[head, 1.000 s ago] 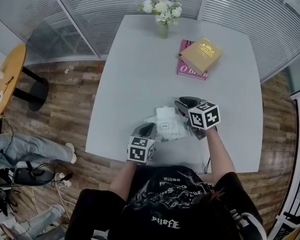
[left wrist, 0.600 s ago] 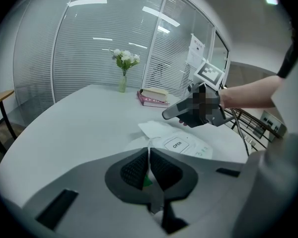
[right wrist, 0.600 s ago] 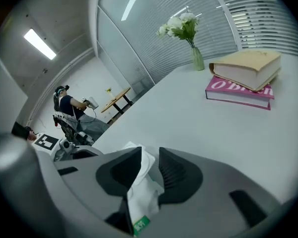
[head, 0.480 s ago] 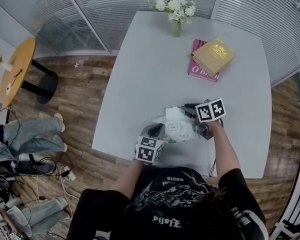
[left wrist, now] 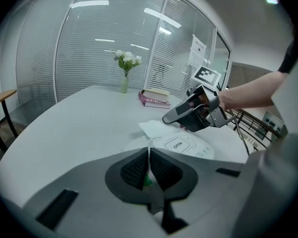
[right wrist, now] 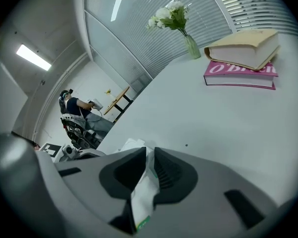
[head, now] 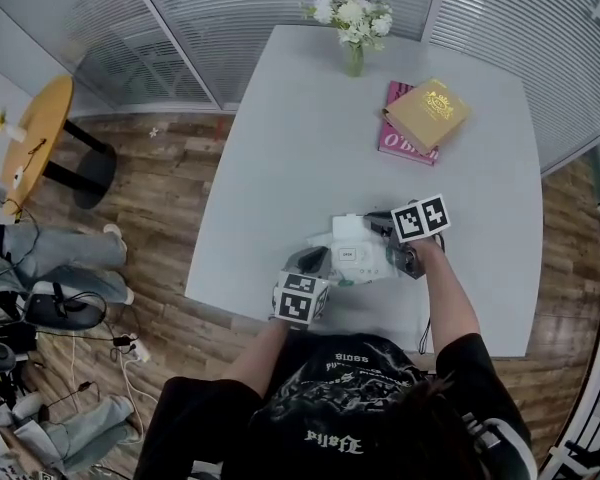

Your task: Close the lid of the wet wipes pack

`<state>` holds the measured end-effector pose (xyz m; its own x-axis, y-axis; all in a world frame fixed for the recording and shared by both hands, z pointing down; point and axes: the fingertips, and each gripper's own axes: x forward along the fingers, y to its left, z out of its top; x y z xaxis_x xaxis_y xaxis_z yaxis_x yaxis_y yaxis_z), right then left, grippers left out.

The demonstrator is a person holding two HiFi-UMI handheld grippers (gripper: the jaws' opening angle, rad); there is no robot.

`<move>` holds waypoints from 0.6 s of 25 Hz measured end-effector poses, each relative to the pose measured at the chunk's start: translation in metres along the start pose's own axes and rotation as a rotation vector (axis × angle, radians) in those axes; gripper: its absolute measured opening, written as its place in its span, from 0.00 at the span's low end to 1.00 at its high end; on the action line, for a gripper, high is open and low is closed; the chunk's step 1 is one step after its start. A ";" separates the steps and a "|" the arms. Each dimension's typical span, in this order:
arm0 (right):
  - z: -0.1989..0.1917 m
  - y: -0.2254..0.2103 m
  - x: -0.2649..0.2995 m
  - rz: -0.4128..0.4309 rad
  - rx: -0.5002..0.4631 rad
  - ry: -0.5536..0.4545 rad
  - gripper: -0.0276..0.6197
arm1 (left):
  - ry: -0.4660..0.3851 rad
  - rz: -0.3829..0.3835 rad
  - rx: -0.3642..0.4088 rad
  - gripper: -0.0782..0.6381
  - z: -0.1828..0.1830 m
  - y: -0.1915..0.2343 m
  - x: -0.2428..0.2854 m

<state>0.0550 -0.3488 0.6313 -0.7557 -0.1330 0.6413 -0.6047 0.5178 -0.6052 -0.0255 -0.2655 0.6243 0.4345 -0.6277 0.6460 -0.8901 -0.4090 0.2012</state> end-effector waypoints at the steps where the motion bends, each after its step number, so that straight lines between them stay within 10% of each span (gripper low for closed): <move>1: 0.001 0.001 -0.001 0.002 0.002 -0.007 0.12 | -0.001 0.003 0.005 0.13 0.000 0.000 0.000; 15: 0.011 0.033 -0.026 0.002 -0.090 -0.109 0.09 | -0.038 0.032 0.028 0.13 -0.001 0.001 -0.004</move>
<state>0.0519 -0.3375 0.5899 -0.7827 -0.2200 0.5822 -0.5817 0.5913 -0.5585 -0.0287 -0.2627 0.6230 0.4112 -0.6652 0.6232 -0.8996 -0.4064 0.1598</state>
